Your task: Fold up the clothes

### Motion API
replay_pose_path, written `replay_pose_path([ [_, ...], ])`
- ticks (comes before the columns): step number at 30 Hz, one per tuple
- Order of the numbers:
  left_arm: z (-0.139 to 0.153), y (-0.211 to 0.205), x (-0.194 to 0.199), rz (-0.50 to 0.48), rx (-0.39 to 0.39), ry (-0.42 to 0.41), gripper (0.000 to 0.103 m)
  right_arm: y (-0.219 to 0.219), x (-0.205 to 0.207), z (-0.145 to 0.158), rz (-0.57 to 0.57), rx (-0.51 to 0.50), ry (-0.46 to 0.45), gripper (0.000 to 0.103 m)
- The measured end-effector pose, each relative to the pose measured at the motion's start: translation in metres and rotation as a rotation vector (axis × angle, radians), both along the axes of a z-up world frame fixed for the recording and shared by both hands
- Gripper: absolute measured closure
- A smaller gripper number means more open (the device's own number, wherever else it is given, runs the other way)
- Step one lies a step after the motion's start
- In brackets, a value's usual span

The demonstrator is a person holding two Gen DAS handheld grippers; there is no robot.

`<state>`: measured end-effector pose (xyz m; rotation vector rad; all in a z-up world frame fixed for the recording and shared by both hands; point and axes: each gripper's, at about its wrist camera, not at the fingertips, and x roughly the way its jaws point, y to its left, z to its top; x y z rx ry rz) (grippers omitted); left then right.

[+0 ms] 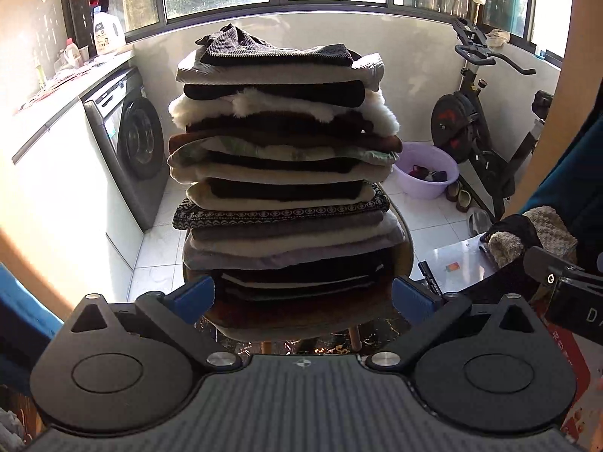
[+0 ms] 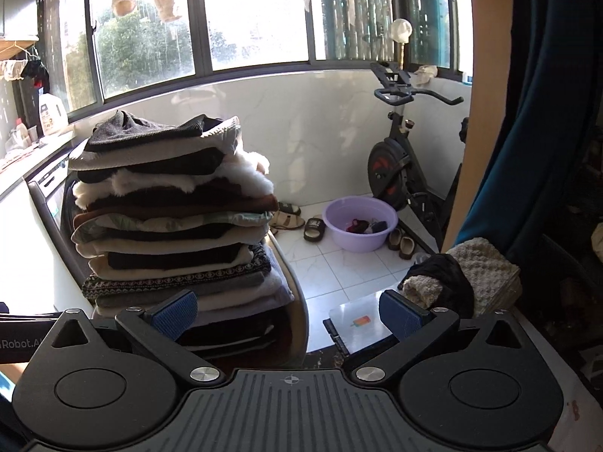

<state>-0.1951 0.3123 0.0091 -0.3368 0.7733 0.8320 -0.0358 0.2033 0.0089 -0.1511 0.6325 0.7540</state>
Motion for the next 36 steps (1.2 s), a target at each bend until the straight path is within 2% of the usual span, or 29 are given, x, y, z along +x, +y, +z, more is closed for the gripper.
replay_pose_path([
  [5,-0.014,-0.006,-0.048,0.004,-0.076,0.004,0.001,-0.004,-0.067,-0.004,0.017,-0.053,-0.036,0.001],
  [8,-0.018,-0.016,-0.072,-0.012,-0.088,0.004,0.001,-0.012,-0.098,-0.006,0.017,-0.069,-0.042,0.001],
  [12,-0.017,-0.029,-0.094,-0.034,-0.081,0.013,0.001,-0.027,-0.127,-0.011,-0.007,-0.085,-0.02,0.001],
  [18,-0.015,-0.05,-0.106,-0.061,-0.079,0.036,0.001,-0.053,-0.152,-0.013,-0.032,-0.1,0.0,0.001],
  [24,-0.009,-0.066,-0.106,-0.057,-0.069,0.033,0.001,-0.074,-0.157,-0.007,-0.031,-0.087,-0.018,0.001],
  [29,-0.005,-0.076,-0.099,-0.021,-0.078,0.014,0.001,-0.086,-0.145,0.0,-0.005,-0.082,-0.033,0.001],
  [36,-0.007,-0.096,-0.081,-0.021,-0.102,0.016,0.001,-0.107,-0.124,0.002,0.018,-0.084,-0.03,0.001],
])
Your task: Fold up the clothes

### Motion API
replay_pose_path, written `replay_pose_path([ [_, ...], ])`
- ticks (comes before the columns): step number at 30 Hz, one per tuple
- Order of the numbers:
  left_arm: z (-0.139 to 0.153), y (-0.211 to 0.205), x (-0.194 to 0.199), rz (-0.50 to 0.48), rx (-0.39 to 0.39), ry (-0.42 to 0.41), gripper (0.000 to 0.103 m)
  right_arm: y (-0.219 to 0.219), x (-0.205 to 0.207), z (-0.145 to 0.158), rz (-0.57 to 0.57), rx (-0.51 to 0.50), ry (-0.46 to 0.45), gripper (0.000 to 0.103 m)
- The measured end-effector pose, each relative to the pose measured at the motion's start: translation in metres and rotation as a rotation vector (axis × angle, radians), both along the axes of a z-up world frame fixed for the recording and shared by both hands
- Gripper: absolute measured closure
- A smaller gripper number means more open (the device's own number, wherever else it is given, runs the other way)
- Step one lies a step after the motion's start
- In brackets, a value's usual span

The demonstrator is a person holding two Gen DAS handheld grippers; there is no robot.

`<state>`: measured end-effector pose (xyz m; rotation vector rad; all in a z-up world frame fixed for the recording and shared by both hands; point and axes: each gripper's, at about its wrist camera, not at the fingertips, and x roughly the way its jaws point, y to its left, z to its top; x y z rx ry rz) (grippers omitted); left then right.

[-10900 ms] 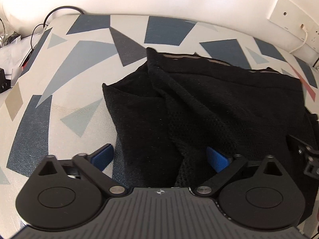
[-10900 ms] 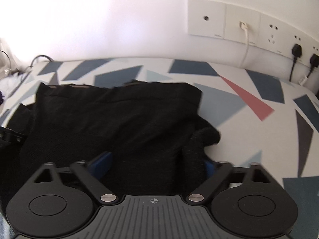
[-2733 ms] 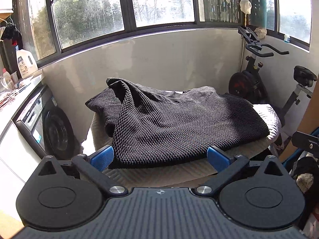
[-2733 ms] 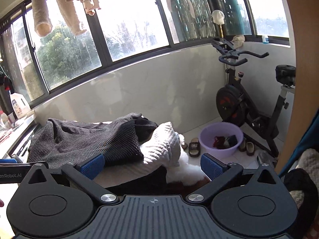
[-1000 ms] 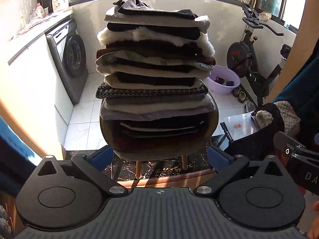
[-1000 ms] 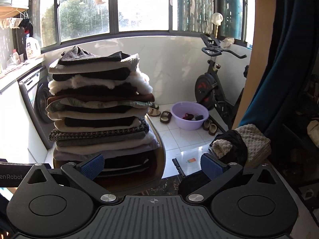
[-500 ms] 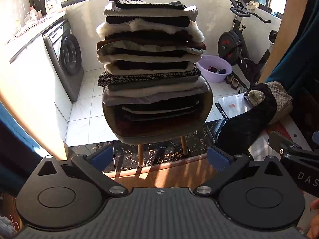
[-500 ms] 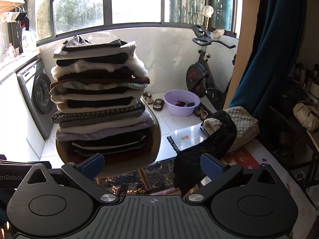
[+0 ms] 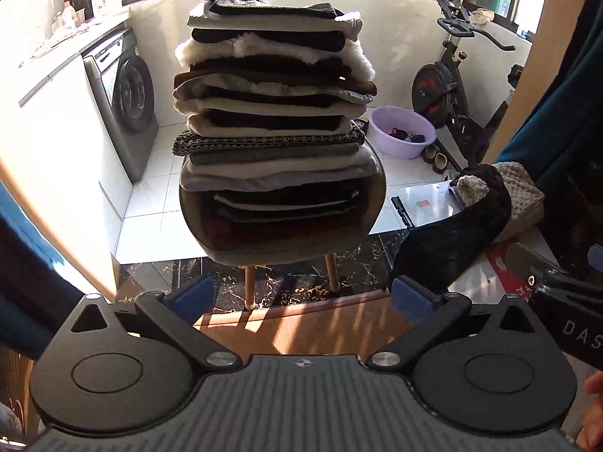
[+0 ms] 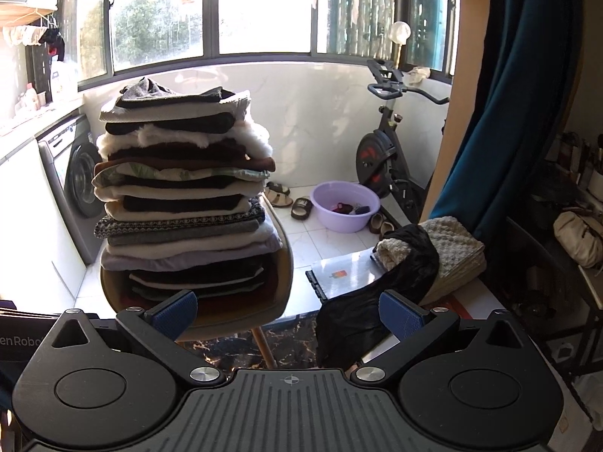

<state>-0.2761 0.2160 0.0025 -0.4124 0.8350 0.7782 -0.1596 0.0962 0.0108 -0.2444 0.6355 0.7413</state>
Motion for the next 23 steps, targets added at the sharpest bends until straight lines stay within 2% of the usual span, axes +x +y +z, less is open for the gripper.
replay_pose_path([
  [7,-0.001,-0.011,0.008,0.011,-0.01,0.018,0.001,-0.015,0.019,-0.004,-0.006,0.012,0.034,0.001],
  [23,0.0,-0.018,0.011,0.008,-0.021,0.014,0.001,-0.018,0.02,-0.002,0.012,0.014,0.029,0.001],
])
